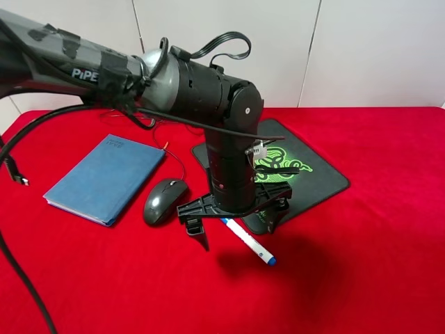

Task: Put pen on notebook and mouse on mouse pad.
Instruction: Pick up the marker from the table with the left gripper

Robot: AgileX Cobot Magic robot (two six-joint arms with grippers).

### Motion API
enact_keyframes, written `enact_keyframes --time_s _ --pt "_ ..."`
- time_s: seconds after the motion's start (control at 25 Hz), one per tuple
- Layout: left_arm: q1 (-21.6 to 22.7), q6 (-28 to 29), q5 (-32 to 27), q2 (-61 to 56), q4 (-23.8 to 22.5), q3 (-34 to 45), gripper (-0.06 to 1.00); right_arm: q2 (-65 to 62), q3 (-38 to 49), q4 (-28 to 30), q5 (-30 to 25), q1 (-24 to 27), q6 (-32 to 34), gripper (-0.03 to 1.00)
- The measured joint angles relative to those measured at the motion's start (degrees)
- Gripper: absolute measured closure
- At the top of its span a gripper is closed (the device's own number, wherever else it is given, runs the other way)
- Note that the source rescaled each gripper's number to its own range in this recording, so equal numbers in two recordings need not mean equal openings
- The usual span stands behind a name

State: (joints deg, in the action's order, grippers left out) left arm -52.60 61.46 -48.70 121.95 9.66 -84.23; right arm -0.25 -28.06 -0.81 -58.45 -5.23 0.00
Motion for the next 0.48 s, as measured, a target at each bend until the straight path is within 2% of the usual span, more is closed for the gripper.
enact_keyframes --time_s 0.48 --pt "-1.1 2.1 1.5 3.7 0.5 0.0 -0.06 0.0 0.0 0.0 0.0 0.0 0.0 -0.03"
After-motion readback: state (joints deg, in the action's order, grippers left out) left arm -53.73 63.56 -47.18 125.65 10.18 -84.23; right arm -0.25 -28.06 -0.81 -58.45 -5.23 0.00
